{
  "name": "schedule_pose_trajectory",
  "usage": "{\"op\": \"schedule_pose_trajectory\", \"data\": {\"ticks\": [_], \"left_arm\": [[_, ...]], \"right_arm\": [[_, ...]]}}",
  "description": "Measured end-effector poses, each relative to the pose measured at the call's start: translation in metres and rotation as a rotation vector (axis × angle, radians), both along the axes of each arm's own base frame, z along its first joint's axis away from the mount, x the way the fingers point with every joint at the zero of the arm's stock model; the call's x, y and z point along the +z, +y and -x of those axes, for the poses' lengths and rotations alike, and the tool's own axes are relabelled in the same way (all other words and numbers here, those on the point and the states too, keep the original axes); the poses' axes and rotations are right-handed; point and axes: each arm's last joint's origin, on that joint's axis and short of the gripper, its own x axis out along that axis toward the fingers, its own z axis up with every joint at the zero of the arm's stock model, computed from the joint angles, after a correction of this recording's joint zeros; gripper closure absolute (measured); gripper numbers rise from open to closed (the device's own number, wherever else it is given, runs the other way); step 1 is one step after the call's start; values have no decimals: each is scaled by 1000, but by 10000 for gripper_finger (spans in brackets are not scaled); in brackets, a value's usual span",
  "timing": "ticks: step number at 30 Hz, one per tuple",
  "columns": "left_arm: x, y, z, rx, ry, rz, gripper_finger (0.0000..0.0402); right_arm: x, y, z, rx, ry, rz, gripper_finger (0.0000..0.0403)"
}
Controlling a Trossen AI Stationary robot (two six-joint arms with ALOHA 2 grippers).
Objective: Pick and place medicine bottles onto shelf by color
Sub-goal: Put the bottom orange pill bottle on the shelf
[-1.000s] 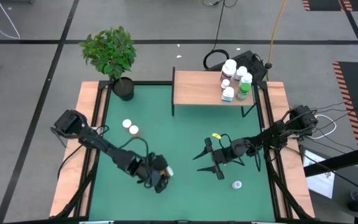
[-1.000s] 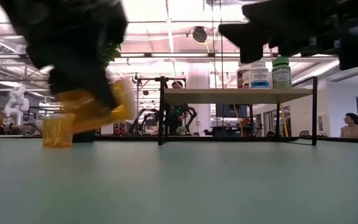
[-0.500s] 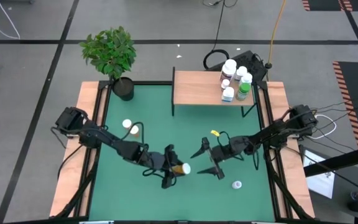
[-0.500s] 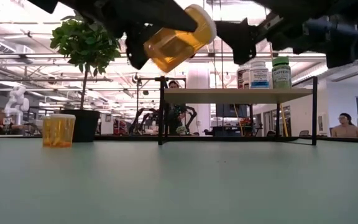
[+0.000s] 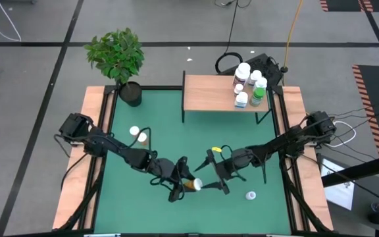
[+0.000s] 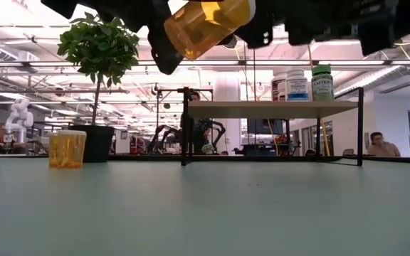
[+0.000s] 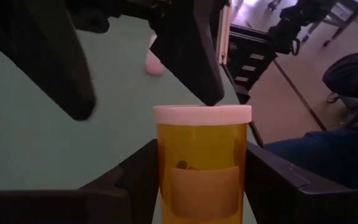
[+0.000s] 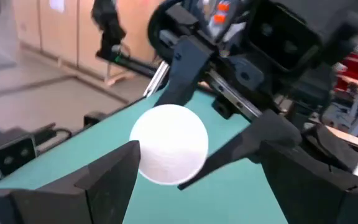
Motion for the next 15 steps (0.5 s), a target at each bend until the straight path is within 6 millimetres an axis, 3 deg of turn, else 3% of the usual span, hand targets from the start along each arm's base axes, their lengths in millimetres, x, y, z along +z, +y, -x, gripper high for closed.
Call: {"op": "schedule_pose_trajectory", "data": {"ticks": [4,15], "left_arm": [[0,-2,0,-10,-7,5,201],[2,-2,0,3,-20,-1,201]], "right_arm": [[8,4,-7,41,10,30,77],[5,7,-6,145,24,50,103]]}}
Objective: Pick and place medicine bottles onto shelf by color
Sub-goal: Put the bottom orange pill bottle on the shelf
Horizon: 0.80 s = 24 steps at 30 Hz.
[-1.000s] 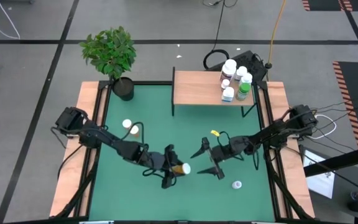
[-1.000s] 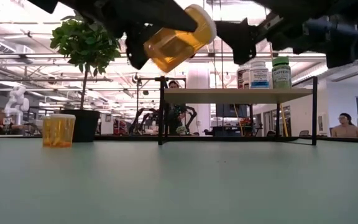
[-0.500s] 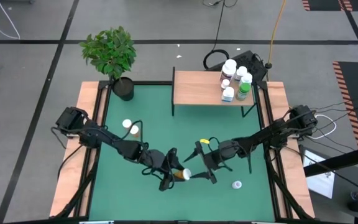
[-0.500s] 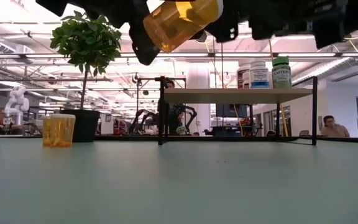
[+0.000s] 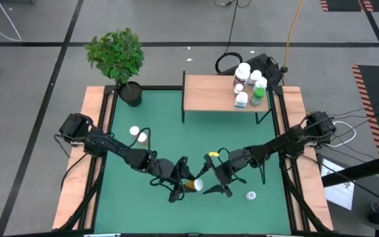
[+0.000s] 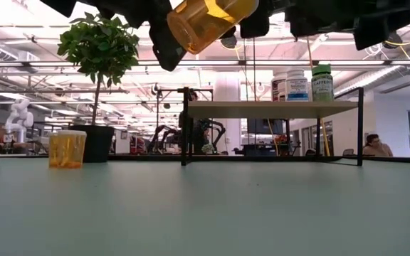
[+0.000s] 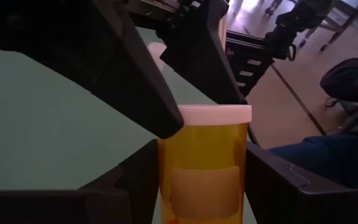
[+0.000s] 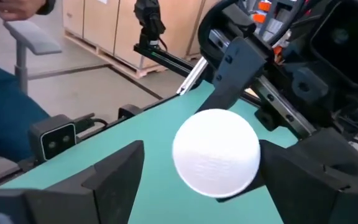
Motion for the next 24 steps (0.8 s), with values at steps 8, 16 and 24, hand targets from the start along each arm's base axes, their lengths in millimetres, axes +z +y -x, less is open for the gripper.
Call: {"op": "schedule_pose_trajectory", "data": {"ticks": [8,16,24], "left_arm": [[1,5,-2,16,-9,-4,201],[1,5,-2,20,-9,8,201],[4,6,-4,27,-34,34,201]], "right_arm": [[0,-1,-1,-41,-28,47,113],[0,-2,-1,-46,-27,55,142],[-1,-7,-3,-67,3,21,198]]}}
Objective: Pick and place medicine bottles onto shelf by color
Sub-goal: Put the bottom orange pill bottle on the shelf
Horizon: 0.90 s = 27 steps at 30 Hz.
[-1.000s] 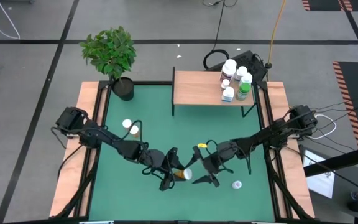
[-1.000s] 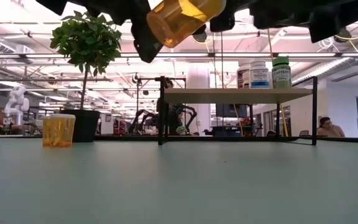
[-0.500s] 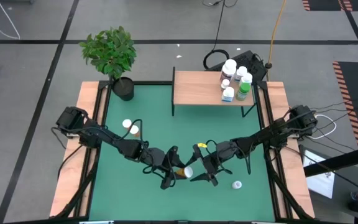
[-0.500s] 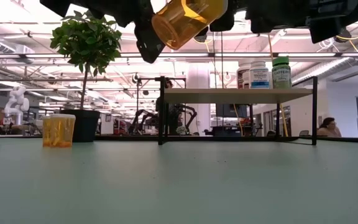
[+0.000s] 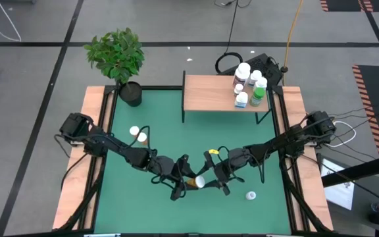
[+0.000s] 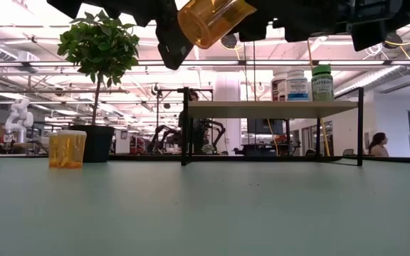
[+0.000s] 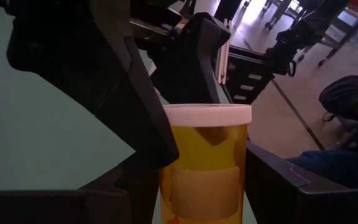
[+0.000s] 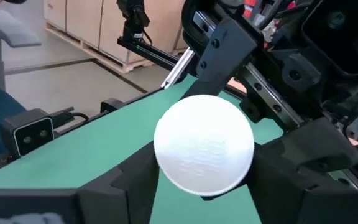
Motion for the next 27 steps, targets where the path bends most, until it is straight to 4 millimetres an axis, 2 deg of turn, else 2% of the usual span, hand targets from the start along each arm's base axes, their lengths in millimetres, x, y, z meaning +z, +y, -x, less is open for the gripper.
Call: {"op": "schedule_pose_trajectory", "data": {"ticks": [8,12,16,21,27], "left_arm": [[-3,3,0,32,35,11,191],[-7,5,1,61,66,-31,154],[-11,9,2,84,115,-61,111],[-15,10,4,103,153,-85,75],[-20,3,6,112,165,-108,67]], "right_arm": [[-2,-1,0,-20,56,-64,202],[-5,-3,-2,-49,152,-108,201],[-2,-1,-9,-74,277,-65,200],[10,-2,-13,-144,393,24,200],[32,-7,-5,-165,396,18,202]]}}
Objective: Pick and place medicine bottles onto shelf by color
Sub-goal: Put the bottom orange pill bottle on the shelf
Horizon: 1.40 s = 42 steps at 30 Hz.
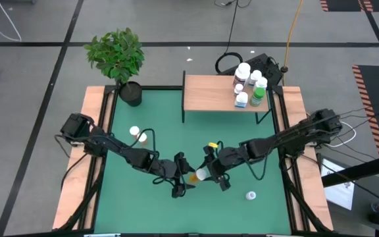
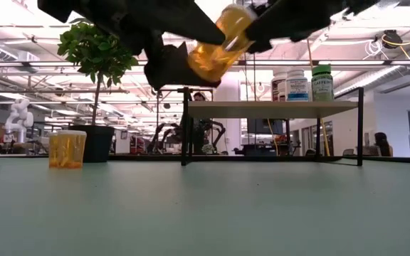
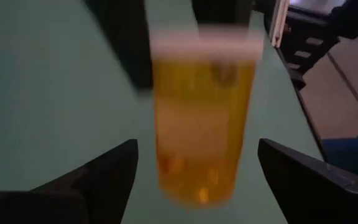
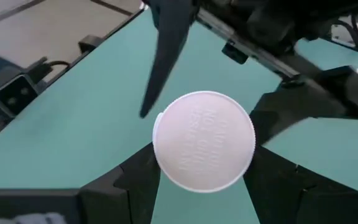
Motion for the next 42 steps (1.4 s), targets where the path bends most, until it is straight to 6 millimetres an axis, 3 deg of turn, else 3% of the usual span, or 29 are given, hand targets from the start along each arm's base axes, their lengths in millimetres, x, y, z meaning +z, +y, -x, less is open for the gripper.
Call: {"op": "schedule_pose_trajectory", "data": {"ticks": [3,6,9,14,20,23,27,33,37,42], "left_arm": [[-9,-4,0,33,29,-18,67],[-23,-4,0,100,77,-27,67],[-36,-4,-3,115,111,-48,66],[-59,4,-16,147,95,-43,66],[-91,9,-30,90,60,11,66],[-98,11,-33,96,57,49,66],[-100,9,-32,93,73,46,66],[-100,9,-33,77,49,37,66],[-100,10,-33,76,53,41,66],[-100,8,-32,70,53,37,66]], "right_arm": [[13,-6,12,-33,27,13,204],[31,-23,25,-236,115,39,203],[58,-40,33,-417,200,62,201],[108,-67,35,-567,252,103,203],[167,-144,25,-798,282,124,203],[182,-189,24,-905,310,153,202],[183,-246,27,-1016,375,167,202],[152,-309,31,-1033,504,75,202],[130,-327,32,-1022,613,35,202],[125,-331,32,-1007,647,35,202]]}}
